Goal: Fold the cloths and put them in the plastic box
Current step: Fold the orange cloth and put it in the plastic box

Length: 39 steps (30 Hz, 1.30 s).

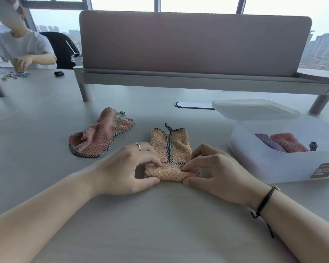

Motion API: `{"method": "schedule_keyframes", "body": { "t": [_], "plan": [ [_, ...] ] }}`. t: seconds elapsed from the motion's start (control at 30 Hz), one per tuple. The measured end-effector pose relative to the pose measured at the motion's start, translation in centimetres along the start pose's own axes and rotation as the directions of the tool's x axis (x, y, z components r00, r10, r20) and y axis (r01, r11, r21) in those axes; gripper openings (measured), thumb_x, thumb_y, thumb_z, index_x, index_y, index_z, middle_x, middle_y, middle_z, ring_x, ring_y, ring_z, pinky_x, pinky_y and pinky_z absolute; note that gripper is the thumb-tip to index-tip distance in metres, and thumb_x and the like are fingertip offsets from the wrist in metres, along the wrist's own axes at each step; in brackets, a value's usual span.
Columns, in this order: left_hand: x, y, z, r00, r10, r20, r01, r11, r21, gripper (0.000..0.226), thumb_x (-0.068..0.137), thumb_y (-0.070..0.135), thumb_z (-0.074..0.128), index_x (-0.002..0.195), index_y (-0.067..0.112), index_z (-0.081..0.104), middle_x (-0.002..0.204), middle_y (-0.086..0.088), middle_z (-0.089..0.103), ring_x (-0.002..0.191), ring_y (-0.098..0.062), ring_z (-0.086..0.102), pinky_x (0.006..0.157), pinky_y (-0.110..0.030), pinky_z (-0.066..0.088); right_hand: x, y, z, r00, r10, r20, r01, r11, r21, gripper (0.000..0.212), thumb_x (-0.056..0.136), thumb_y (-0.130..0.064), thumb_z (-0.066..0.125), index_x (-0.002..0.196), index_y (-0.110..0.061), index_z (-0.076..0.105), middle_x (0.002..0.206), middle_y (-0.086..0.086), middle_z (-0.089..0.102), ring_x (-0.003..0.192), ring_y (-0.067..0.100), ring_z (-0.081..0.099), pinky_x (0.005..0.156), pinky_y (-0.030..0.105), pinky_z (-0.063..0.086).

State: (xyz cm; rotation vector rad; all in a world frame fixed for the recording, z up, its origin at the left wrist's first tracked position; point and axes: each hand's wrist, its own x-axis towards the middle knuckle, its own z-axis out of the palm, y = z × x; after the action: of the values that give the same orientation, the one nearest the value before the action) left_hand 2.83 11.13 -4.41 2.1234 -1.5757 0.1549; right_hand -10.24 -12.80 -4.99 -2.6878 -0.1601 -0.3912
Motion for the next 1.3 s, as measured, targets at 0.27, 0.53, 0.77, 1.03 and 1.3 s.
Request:
{"method": "schedule_keyframes", "body": {
  "t": [0.27, 0.53, 0.77, 1.03, 1.3],
  "plan": [
    [0.2, -0.1, 0.0, 0.999, -0.04, -0.035, 0.04, 0.999, 0.003, 0.027, 0.077, 0.028, 0.063, 0.102, 0.022, 0.074, 0.098, 0.015, 0.071, 0.092, -0.002, 0.066, 0.08, -0.007, 0.043, 0.2, -0.1, 0.0, 0.997, -0.012, -0.081, 0.011, 1.0, -0.016, 0.038, 0.088, -0.064, 0.047, 0.094, -0.037, 0.073, 0.092, -0.018, 0.064, 0.09, 0.006, 0.059, 0.085, 0.036, 0.048],
    [0.2, -0.9, 0.6, 0.956, -0.26, -0.134, 0.221, 0.942, -0.252, 0.017, 0.086, 0.01, 0.074, 0.09, 0.027, 0.074, 0.078, 0.002, 0.073, 0.062, -0.011, 0.064, 0.054, -0.025, 0.048, 0.0, -0.3, -0.1, 0.992, 0.031, -0.119, -0.036, 0.999, -0.041, 0.026, 0.079, -0.051, 0.07, 0.101, -0.037, 0.067, 0.08, -0.023, 0.058, 0.082, 0.003, 0.053, 0.078, 0.03, 0.047],
    [0.4, -1.2, 1.3, 0.929, -0.345, -0.134, 0.283, 0.897, -0.34, 0.02, 0.089, 0.021, 0.071, 0.105, 0.03, 0.064, 0.073, 0.001, 0.073, 0.053, -0.009, 0.052, 0.06, -0.026, 0.047, 0.3, -0.4, 0.3, 0.962, 0.245, -0.122, -0.192, 0.922, 0.337, 0.016, 0.08, -0.036, 0.077, 0.093, -0.03, 0.069, 0.06, -0.001, 0.061, 0.047, 0.002, 0.042, 0.051, 0.015, 0.033],
    [0.5, -1.1, 1.6, 0.921, -0.357, -0.158, 0.303, 0.908, -0.289, 0.034, 0.086, 0.026, 0.074, 0.114, 0.032, 0.056, 0.065, 0.006, 0.068, 0.054, -0.011, 0.054, 0.064, -0.026, 0.048, 0.7, -0.3, 0.7, 0.952, 0.288, -0.103, -0.241, 0.914, 0.328, 0.03, 0.076, -0.035, 0.079, 0.1, -0.034, 0.062, 0.054, -0.006, 0.06, 0.045, 0.004, 0.045, 0.051, 0.023, 0.036],
    [0.6, -0.9, 1.5, 0.942, -0.239, -0.238, 0.223, 0.971, -0.091, 0.022, 0.082, 0.018, 0.076, 0.095, 0.033, 0.068, 0.069, 0.008, 0.056, 0.064, -0.006, 0.053, 0.062, -0.027, 0.044, 0.6, -0.4, 0.9, 0.945, 0.246, -0.213, -0.216, 0.964, 0.157, 0.024, 0.073, -0.037, 0.08, 0.087, -0.032, 0.061, 0.068, -0.006, 0.058, 0.062, 0.004, 0.052, 0.061, 0.03, 0.046]
  ]
}}
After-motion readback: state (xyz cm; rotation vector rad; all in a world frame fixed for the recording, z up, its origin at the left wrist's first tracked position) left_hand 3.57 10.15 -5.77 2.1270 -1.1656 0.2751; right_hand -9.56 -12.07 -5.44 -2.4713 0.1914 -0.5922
